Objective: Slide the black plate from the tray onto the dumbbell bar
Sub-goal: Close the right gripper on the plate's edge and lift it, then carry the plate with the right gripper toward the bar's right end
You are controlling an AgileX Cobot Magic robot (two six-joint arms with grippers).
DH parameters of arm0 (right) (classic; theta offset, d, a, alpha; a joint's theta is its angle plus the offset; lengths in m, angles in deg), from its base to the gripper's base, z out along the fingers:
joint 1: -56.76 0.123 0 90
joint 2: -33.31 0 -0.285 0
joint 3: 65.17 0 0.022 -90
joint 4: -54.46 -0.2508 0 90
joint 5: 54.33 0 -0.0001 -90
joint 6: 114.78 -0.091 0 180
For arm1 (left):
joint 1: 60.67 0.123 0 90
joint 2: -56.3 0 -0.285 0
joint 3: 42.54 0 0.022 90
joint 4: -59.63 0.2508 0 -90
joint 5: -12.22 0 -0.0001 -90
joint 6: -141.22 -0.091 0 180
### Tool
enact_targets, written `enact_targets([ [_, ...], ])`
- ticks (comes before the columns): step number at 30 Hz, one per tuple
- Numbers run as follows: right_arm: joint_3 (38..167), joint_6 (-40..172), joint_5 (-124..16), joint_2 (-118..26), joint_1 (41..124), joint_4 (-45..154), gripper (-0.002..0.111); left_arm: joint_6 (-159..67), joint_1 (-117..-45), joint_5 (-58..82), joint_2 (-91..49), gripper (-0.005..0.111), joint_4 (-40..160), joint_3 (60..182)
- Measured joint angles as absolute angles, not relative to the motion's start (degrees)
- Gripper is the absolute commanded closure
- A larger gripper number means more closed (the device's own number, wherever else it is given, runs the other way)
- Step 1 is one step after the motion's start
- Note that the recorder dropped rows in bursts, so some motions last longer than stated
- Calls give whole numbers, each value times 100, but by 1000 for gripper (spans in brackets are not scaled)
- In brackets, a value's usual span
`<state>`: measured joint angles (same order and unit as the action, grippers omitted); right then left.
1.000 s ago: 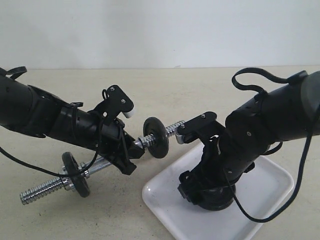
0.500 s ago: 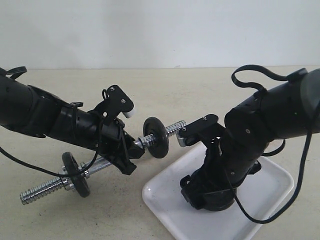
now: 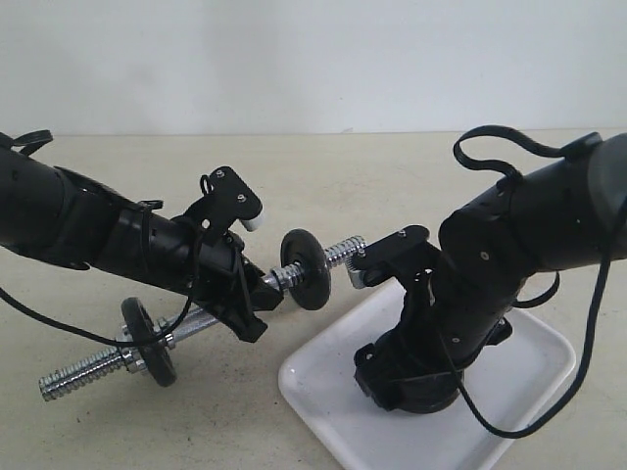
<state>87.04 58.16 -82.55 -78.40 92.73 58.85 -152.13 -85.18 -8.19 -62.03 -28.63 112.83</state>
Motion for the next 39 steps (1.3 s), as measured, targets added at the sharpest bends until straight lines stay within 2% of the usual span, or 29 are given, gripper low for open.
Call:
enact_targets([
  [1,8704,5805,-8242,-7840,9273,5873,46,-15213,-8518,-819,-6203,102,-2863,11283],
  [4,8704,5770,-8210,-7840,9273,5864,71,-15213,-8518,-811,-6203,102,-2863,11283],
  [11,8684,5759,-7951,-7840,9273,5841,108,-15213,-8518,-797,-6194,102,-2863,11283],
  [27,8663,5748,-7355,-7882,9260,5695,108,-15213,-8518,-594,-6113,102,-2683,11260],
  [33,8602,5931,-7169,-7558,8642,5192,108,-15191,-8518,-525,-6058,102,-2531,11200],
  [39,8602,7100,-7093,-7154,8484,3884,108,-15179,-8518,-536,-6048,102,-2519,11200],
])
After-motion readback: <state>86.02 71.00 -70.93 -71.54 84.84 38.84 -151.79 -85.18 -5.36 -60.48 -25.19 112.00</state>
